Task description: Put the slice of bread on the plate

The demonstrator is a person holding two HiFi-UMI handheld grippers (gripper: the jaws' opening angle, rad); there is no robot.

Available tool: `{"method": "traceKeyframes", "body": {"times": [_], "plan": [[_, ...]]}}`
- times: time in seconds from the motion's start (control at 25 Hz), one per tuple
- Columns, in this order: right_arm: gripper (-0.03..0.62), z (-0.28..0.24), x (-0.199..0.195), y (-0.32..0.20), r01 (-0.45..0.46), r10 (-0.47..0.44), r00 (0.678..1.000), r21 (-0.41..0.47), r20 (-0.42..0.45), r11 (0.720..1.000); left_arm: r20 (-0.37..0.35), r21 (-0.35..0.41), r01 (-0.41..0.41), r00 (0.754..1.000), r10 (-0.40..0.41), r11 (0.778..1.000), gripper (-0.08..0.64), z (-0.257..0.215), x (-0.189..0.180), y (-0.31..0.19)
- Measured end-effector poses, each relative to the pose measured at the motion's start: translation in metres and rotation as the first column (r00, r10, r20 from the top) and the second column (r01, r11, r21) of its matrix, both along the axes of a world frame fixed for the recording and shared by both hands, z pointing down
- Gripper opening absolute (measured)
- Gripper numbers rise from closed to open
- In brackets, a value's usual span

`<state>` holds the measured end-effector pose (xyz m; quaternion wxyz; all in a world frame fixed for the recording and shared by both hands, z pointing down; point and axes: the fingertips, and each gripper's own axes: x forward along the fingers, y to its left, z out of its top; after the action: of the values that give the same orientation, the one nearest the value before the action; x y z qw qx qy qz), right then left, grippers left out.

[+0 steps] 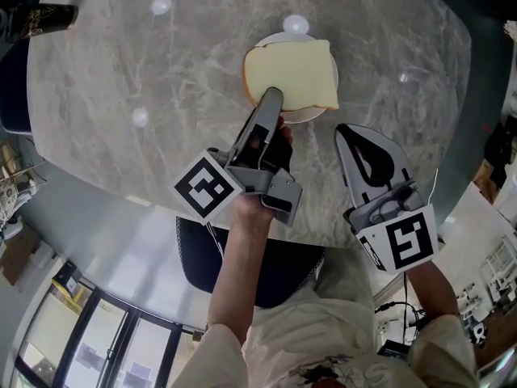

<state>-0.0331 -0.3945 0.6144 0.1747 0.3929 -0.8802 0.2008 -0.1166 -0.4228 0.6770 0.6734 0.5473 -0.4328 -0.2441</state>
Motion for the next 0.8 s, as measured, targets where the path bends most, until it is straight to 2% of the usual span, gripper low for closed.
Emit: {"method": "traceKeyframes", "body": {"times": [0.24, 0.36, 0.48, 0.6, 0.68, 0.8], "plan": [[0.005, 0.021, -0.008, -0.016, -0.011, 0.013, 1.0, -0.066, 0.02, 0.998, 0.078, 0.026, -0.062, 0.995, 0.06, 0.998, 0.1, 0.002, 0.0, 0.006], [0.005, 0.038, -0.008, -0.022, -0.031, 0.029, 0.999, -0.098, -0.027, 0.995, 0.139, 0.015, -0.114, 0.984, 0.11, 0.993, 0.101, 0.006, 0.002, 0.009], [0.005, 0.057, -0.005, -0.023, -0.048, 0.038, 0.996, -0.128, -0.082, 0.991, 0.258, 0.041, -0.185, 0.951, 0.168, 0.982, 0.104, 0.002, 0.002, 0.01], [0.005, 0.064, -0.004, -0.022, -0.066, 0.054, 0.995, -0.134, -0.085, 0.989, 0.364, 0.066, -0.252, 0.907, 0.212, 0.965, 0.182, -0.002, 0.004, 0.01], [0.005, 0.065, -0.005, -0.024, -0.061, 0.047, 0.991, -0.112, -0.121, 0.992, 0.406, 0.049, -0.263, 0.887, 0.221, 0.964, 0.204, 0.001, 0.003, 0.014], [0.005, 0.068, -0.008, -0.025, -0.052, 0.036, 0.986, -0.094, -0.162, 0.994, 0.469, 0.016, -0.232, 0.861, 0.198, 0.973, 0.215, 0.004, -0.008, 0.018]]}}
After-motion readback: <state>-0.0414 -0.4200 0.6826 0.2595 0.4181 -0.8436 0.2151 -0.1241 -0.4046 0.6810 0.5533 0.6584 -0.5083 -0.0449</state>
